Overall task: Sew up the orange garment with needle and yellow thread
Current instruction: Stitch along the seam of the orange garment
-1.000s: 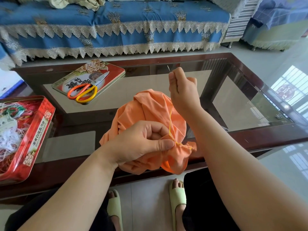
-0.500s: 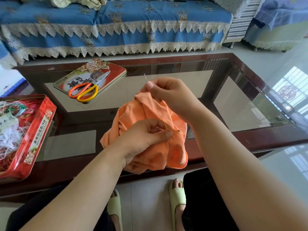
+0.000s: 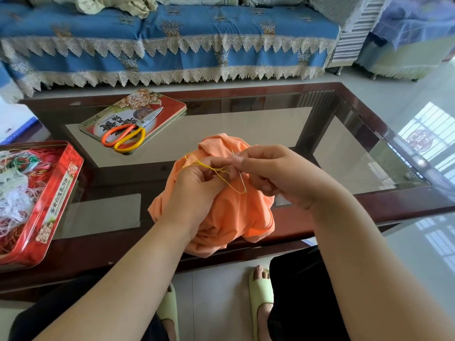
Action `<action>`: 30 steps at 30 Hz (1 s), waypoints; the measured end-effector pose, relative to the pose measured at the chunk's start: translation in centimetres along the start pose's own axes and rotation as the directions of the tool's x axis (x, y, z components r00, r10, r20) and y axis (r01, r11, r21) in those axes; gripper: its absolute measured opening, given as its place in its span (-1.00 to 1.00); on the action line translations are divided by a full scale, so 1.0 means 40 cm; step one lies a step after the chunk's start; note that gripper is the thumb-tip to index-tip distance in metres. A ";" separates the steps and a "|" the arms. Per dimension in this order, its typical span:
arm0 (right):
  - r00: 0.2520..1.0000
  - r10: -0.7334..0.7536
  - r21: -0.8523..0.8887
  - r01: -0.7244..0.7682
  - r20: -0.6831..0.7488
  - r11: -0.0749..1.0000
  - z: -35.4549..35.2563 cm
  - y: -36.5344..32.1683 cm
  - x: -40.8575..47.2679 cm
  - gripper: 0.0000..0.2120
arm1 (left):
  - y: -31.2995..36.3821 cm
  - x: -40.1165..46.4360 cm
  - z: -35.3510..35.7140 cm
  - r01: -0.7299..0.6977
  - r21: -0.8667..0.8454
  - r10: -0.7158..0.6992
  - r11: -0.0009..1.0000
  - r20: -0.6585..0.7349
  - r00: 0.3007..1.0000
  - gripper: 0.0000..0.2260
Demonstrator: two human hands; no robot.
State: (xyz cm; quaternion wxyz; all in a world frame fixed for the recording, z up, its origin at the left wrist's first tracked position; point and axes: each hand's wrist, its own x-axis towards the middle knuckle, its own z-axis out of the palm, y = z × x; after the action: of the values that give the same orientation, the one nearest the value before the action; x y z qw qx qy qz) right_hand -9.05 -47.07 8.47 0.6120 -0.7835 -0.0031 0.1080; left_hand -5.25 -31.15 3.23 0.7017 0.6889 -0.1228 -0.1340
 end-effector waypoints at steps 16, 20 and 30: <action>0.840 -0.469 -0.478 0.304 -0.275 0.824 -0.049 0.018 0.004 -0.86 | 0.016 0.033 -0.071 -0.191 0.670 0.223 0.718 0.039 0.974 -0.88; 0.775 -0.548 -0.575 0.304 -0.315 0.760 -0.063 0.031 0.010 -0.87 | 0.024 0.044 -0.104 -0.124 0.677 0.060 0.726 0.118 0.991 -0.85; 0.666 -0.686 -0.748 0.288 -0.292 0.598 -0.061 0.067 0.052 -0.86 | 0.021 0.072 -0.131 -0.336 0.848 0.537 0.409 0.074 0.840 -0.78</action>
State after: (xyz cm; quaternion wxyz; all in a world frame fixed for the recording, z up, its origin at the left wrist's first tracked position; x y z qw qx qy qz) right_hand -6.96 -49.79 6.10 0.2801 -0.9032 -0.0882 -0.3131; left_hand -0.68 -27.27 3.94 0.3044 0.8897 -0.2726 0.2036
